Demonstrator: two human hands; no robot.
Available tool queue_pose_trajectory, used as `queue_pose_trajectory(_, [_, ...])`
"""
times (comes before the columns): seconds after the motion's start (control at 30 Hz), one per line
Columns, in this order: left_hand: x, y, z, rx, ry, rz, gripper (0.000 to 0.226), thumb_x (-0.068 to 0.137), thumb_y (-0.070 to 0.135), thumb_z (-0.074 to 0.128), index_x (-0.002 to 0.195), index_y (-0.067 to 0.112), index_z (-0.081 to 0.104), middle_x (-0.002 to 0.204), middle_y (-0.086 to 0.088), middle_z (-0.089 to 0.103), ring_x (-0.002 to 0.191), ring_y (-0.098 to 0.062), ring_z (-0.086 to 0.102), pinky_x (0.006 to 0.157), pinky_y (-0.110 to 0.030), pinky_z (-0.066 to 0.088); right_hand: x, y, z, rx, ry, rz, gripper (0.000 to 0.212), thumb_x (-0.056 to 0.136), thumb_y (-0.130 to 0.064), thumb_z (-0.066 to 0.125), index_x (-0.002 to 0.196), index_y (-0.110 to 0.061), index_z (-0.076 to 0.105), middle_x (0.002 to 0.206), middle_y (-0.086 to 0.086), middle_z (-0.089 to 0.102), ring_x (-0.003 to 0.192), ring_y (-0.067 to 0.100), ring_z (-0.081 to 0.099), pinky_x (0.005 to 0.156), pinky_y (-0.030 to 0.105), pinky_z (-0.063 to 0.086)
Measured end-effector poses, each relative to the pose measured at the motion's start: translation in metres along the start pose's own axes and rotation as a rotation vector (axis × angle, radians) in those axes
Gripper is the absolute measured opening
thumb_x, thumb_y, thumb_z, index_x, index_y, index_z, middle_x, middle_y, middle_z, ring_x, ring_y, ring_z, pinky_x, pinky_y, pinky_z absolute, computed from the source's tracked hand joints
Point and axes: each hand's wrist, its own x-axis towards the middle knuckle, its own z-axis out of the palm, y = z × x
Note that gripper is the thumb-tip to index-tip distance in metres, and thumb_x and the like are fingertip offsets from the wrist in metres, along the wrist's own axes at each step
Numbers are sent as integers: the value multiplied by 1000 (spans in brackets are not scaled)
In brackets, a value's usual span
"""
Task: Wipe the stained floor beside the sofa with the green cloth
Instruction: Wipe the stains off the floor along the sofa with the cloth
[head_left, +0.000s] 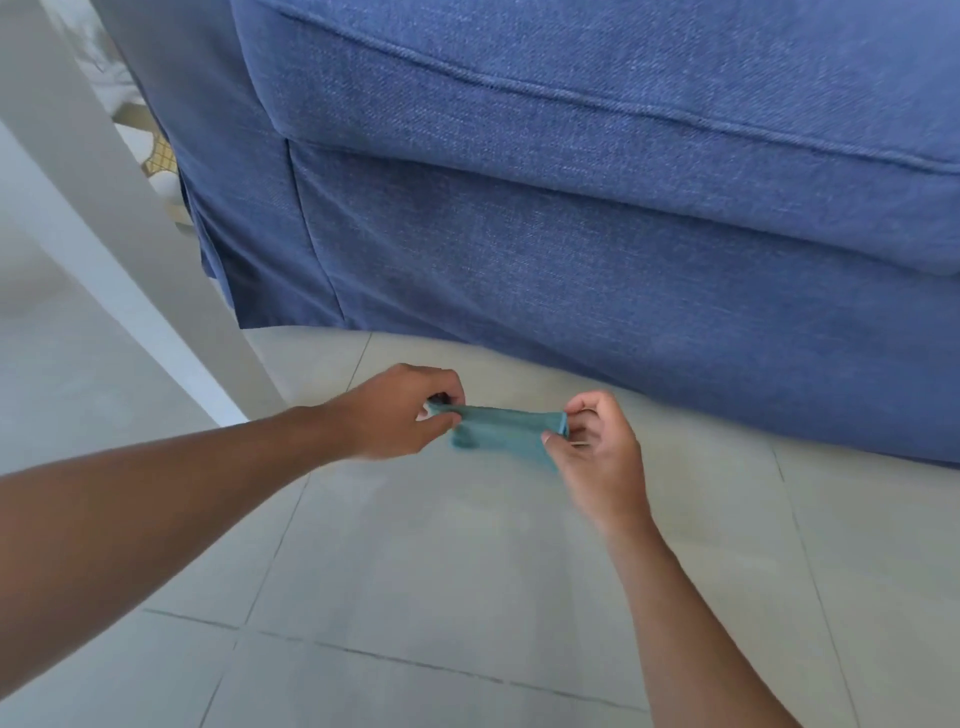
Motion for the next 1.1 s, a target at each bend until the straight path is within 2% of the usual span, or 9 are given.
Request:
queue_pose_trajectory(0.2, [-19,1,21,265,-344,81,19,95,30,56,112,23,62,114,5,63,101,-15,58,89,-31,47,-13,15,-14,-160,-270,57,21,77,-5,59,76,-24,67,71,6,68,63,15,60,60,26,46])
queue_pose_trajectory(0.3, [-33,-5,32,442,-486,69,46,95,40,55,137,27,45,144,6,43,127,-17,48,102,-37,43,-15,31,4,-377,-177,-17,18,89,-16,61,97,-28,72,98,-6,73,95,13,65,84,32,53])
queue_pose_trajectory(0.4, [-45,-18,33,551,-532,-61,92,86,49,66,157,19,14,165,-1,5,151,-22,16,112,-43,38,-17,45,43,-744,-349,-104,54,98,-43,48,147,-20,44,156,7,40,147,31,26,121,41,23])
queue_pose_trajectory(0.47, [-55,-29,30,599,-586,-156,121,75,56,76,159,16,-1,166,-3,-12,154,-24,-1,115,-47,35,-31,52,75,-913,-455,-102,67,98,-53,25,158,-24,18,168,12,4,153,34,-6,124,47,0])
queue_pose_trajectory(0.57, [-74,-50,26,609,-627,-234,145,60,64,83,156,14,-14,164,-5,-20,153,-27,-10,117,-51,31,-76,50,103,-886,-443,-176,67,97,-54,16,159,-29,12,168,8,-4,152,32,-13,120,48,-8])
queue_pose_trajectory(0.7, [-80,-58,22,559,-571,-200,153,54,68,84,156,15,-17,164,-4,-17,153,-26,-8,118,-51,28,-97,86,34,-951,-412,-229,69,93,-61,32,156,-33,25,165,-1,9,153,31,12,119,49,10])
queue_pose_trajectory(0.8, [-77,-56,19,514,-558,-197,151,56,61,87,156,14,-15,163,-5,-13,152,-25,2,115,-46,35,-67,100,-9,-1098,-256,49,77,88,-66,10,158,-33,10,167,2,2,153,34,5,122,53,9])
queue_pose_trajectory(0.97, [-92,-55,7,465,-492,-218,143,63,54,87,157,18,-14,163,1,-12,149,-18,18,111,-32,38,-26,75,48,-1062,-221,108,66,97,-56,16,158,-33,2,168,5,-6,152,35,-11,122,54,-4])
queue_pose_trajectory(1.1, [-122,-62,-5,505,-509,-285,140,66,55,85,157,19,-16,165,0,-13,147,-22,24,112,-35,38,-36,37,136,-992,-421,-151,65,98,-55,15,158,-33,1,167,4,-12,150,37,-20,121,55,-11])
